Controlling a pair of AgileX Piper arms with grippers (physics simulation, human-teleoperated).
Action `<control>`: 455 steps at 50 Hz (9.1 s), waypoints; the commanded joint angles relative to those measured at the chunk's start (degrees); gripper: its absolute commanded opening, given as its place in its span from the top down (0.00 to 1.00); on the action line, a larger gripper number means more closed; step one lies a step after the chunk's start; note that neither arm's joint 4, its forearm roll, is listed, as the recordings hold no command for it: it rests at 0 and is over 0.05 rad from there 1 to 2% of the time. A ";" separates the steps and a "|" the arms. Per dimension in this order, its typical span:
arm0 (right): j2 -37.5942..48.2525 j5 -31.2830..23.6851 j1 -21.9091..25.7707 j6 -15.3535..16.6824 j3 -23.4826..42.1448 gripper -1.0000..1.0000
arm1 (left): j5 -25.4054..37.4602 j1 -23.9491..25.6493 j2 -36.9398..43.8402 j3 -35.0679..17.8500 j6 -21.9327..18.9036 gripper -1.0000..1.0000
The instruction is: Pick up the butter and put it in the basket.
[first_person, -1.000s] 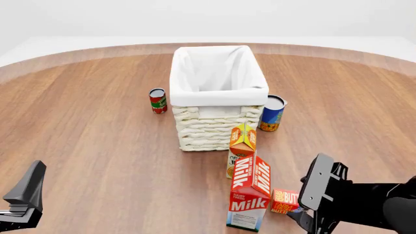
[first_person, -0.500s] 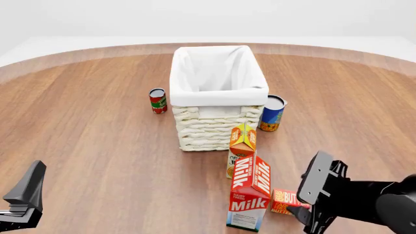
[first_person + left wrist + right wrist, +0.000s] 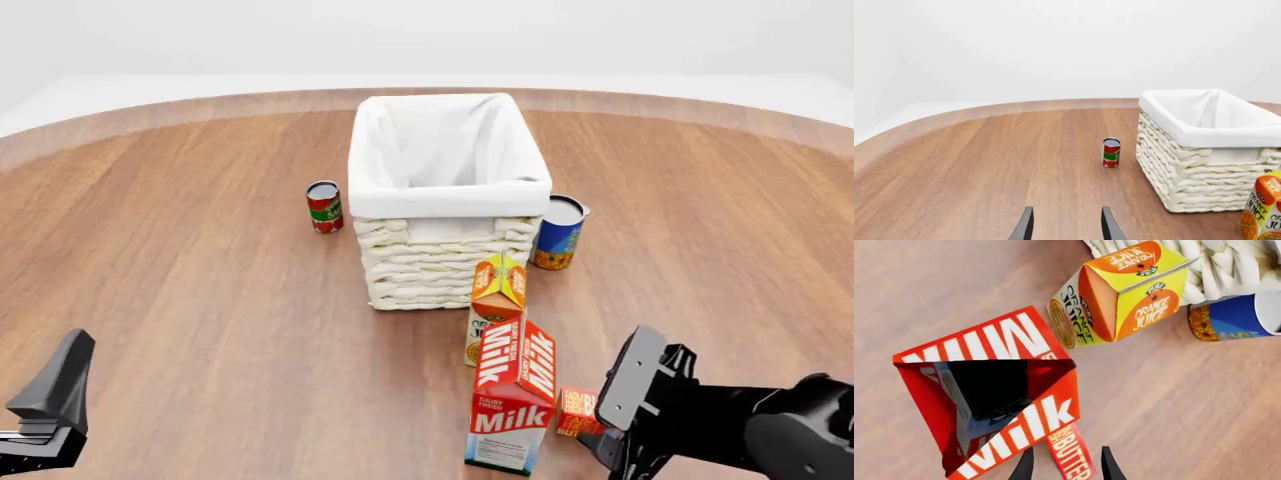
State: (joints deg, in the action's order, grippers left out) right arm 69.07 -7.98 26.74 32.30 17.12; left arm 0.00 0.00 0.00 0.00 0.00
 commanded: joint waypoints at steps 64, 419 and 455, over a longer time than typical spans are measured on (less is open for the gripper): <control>-24.13 -28.47 -5.55 2.65 18.04 1.00 | 0.00 0.00 0.00 0.00 0.00 0.00; 37.60 -10.42 0.49 -34.00 73.36 0.00 | 0.00 0.00 0.00 0.00 0.00 0.00; 36.06 -9.41 1.04 -33.97 72.59 0.00 | 0.00 0.00 0.00 0.00 0.00 0.00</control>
State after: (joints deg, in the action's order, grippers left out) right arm 105.91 -17.75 27.40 -1.45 89.88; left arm 0.00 0.00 0.00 0.00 0.00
